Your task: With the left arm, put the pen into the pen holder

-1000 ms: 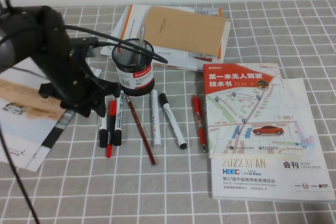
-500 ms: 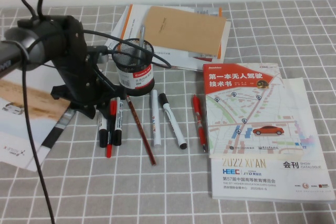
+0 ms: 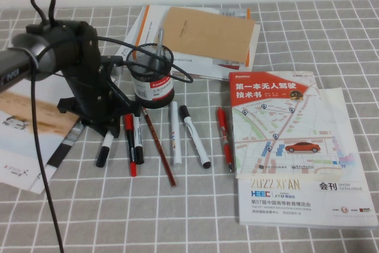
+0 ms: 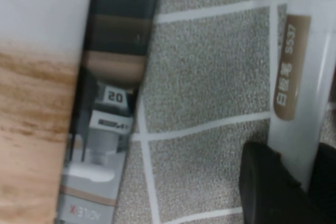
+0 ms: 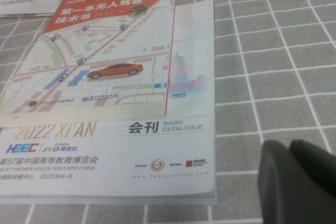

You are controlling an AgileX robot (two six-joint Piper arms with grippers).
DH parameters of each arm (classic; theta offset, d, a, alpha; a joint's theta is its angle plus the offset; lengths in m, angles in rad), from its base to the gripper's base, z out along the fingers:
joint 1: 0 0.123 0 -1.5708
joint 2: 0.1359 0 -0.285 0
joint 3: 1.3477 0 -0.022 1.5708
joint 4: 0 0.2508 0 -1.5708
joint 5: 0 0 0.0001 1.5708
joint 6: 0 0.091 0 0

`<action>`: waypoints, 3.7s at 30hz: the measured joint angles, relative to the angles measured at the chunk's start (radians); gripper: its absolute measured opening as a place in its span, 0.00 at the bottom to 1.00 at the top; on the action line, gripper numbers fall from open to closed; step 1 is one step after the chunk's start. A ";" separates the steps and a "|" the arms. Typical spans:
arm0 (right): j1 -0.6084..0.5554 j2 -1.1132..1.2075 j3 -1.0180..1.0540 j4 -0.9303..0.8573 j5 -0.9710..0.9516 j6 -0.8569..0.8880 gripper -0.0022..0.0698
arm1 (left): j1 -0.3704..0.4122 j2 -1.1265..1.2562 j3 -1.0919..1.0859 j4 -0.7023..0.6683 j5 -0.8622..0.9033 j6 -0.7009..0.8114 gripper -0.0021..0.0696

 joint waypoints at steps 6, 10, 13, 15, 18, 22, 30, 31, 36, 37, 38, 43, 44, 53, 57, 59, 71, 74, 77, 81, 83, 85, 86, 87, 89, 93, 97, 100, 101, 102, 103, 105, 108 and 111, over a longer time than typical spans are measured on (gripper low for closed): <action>0.000 0.000 0.000 0.001 0.000 0.000 0.01 | 0.000 -0.038 0.002 0.006 0.017 0.019 0.20; 0.000 0.000 0.000 0.001 0.000 0.000 0.01 | 0.000 -0.164 0.056 0.006 -0.009 0.037 0.20; 0.000 0.000 0.000 0.001 0.000 0.000 0.01 | 0.000 -0.322 0.164 0.006 -0.094 0.037 0.20; 0.000 0.000 0.000 0.002 0.000 0.000 0.01 | 0.000 -0.434 0.257 0.006 -0.188 0.037 0.20; 0.000 0.000 0.000 0.002 0.000 0.000 0.01 | 0.000 -0.581 0.402 0.006 -0.383 0.054 0.20; 0.000 0.000 0.000 0.002 0.000 0.000 0.01 | 0.000 -0.726 0.597 -0.016 -0.756 0.069 0.20; 0.000 0.000 0.000 0.005 0.000 0.000 0.01 | 0.000 -0.730 0.757 0.037 -1.309 -0.061 0.20; 0.000 0.000 0.000 0.005 0.000 0.000 0.01 | 0.000 -0.715 0.759 0.070 -1.353 -0.107 0.20; 0.000 0.000 0.000 0.007 0.000 0.000 0.01 | 0.000 -0.589 0.746 0.372 -1.634 -0.350 0.20; 0.000 0.000 0.000 0.007 0.000 0.000 0.01 | 0.000 -0.565 0.736 0.408 -1.661 -0.376 0.20; 0.000 0.000 0.000 0.007 0.000 0.000 0.01 | 0.000 -0.536 0.721 0.442 -1.681 -0.399 0.20; 0.000 0.000 0.000 0.008 0.000 0.000 0.01 | 0.000 -0.411 0.630 0.531 -1.708 -0.440 0.20; 0.000 0.000 0.000 0.009 0.000 0.000 0.01 | 0.000 -0.390 0.609 0.555 -1.710 -0.456 0.20; 0.000 0.000 0.000 0.009 0.000 0.000 0.01 | 0.000 -0.237 0.473 0.676 -1.720 -0.537 0.20; 0.000 0.000 0.000 0.009 0.000 0.000 0.01 | 0.000 -0.184 0.452 0.695 -1.720 -0.537 0.20; 0.000 0.000 0.000 0.009 0.000 0.000 0.01 | 0.000 -0.165 0.448 0.699 -1.718 -0.533 0.20; 0.000 0.000 0.000 0.009 0.000 0.000 0.01 | 0.000 -0.111 0.430 0.763 -1.661 -0.489 0.20; 0.000 0.000 0.000 0.009 0.000 0.000 0.01 | 0.000 -0.107 0.426 0.772 -1.646 -0.487 0.27; 0.000 0.000 0.000 0.009 0.000 0.000 0.01 | 0.000 -0.107 0.423 0.772 -1.637 -0.487 0.38; 0.000 0.000 0.000 0.009 0.000 0.000 0.01 | 0.000 -0.118 0.423 0.777 -1.586 -0.554 0.42; 0.000 0.000 0.000 0.009 0.000 0.000 0.01 | 0.000 -0.143 0.423 0.796 -1.546 -0.603 0.43; 0.000 0.000 0.000 0.009 0.000 0.000 0.01 | 0.000 -0.188 0.423 0.824 -1.502 -0.637 0.43; 0.000 0.000 0.000 0.009 0.000 0.000 0.01 | 0.000 -0.211 0.423 0.834 -1.484 -0.646 0.42; 0.000 0.000 0.000 0.009 0.000 0.000 0.01 | 0.000 -0.244 0.423 0.846 -1.461 -0.661 0.40; 0.000 0.000 0.000 0.009 0.000 0.000 0.01 | 0.000 -0.310 0.423 0.868 -1.411 -0.700 0.33; 0.000 0.000 0.000 0.010 0.000 0.000 0.01 | 0.000 -0.467 0.431 0.937 -1.308 -0.803 0.11; 0.000 0.000 0.000 0.012 0.000 0.000 0.01 | 0.000 -0.656 0.498 0.965 -1.250 -0.836 0.04; 0.000 0.000 0.000 0.014 0.000 0.000 0.01 | 0.000 -0.802 0.592 0.967 -1.212 -0.852 0.03; 0.000 0.000 0.000 0.014 0.000 0.000 0.01 | 0.000 -0.846 0.623 0.969 -1.199 -0.854 0.03; 0.000 0.000 0.000 0.014 0.000 0.000 0.01 | 0.000 -0.902 0.665 0.969 -1.178 -0.857 0.03; 0.000 0.000 0.000 0.014 0.000 0.000 0.01 | 0.000 -0.957 0.707 0.969 -1.154 -0.861 0.03; 0.000 0.000 0.000 0.014 0.000 0.000 0.01 | 0.000 -1.068 0.791 0.969 -1.103 -0.863 0.03; 0.000 0.000 0.000 0.014 0.000 0.000 0.01 | 0.000 -1.224 0.903 0.969 -1.025 -0.872 0.03; 0.000 0.000 0.000 0.014 0.000 0.000 0.01 | 0.000 -1.381 1.005 0.967 -0.969 -0.885 0.03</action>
